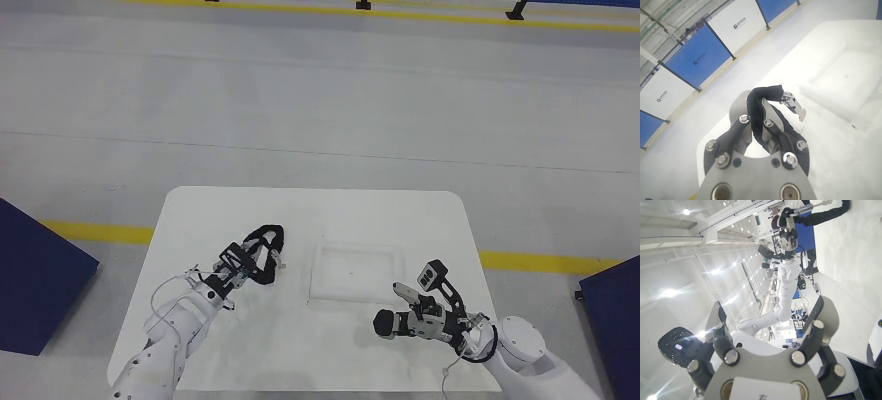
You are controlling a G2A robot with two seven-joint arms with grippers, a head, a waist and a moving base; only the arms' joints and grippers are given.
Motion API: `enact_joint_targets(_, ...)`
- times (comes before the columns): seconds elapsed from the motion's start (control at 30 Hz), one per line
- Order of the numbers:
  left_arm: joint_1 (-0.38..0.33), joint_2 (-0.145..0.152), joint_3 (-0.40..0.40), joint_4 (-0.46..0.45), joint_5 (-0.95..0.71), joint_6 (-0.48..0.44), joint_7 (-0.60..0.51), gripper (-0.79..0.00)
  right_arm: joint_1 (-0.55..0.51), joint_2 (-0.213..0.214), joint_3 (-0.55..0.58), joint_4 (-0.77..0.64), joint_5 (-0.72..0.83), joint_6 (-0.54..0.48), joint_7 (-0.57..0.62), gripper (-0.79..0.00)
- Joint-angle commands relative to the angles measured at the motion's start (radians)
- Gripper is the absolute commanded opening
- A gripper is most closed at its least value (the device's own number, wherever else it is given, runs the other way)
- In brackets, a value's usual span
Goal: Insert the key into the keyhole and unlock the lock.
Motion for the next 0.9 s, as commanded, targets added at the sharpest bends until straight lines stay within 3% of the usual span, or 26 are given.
enact_joint_targets(0.0, -0.032, -0.007, 0.019, 0.045, -0.003, 0.016, -0.008, -0.785, 0.000, 0.000, 0.000, 0.000, 0.000, 0.000, 0.000, 0.000)
enact_joint_targets(0.33, -0.176, -0.045, 0.122, 0.280, -0.012, 0.018, -0.133, -0.785, 0.000, 0.000, 0.000, 0.000, 0.000, 0.000, 0.000, 0.000)
enact_joint_targets(0.53, -0.205, -0.058, 0.145, 0.316, -0.052, -0.013, -0.221, -0.785, 0.000, 0.000, 0.000, 0.000, 0.000, 0.000, 0.000, 0.000)
enact_joint_targets(0.6, -0.201, -0.059, 0.142, 0.304, -0.061, -0.018, -0.250, -0.372, 0.000, 0.000, 0.000, 0.000, 0.000, 0.000, 0.000, 0.000)
enact_joint_targets(0.63, -0.198, -0.058, 0.139, 0.288, -0.059, -0.015, -0.257, 0.000, 0.000, 0.000, 0.000, 0.000, 0.000, 0.000, 0.000, 0.000)
enact_joint_targets(0.87, -0.106, -0.036, 0.081, 0.101, -0.058, -0.042, -0.331, 0.000, 0.000, 0.000, 0.000, 0.000, 0.000, 0.000, 0.000, 0.000)
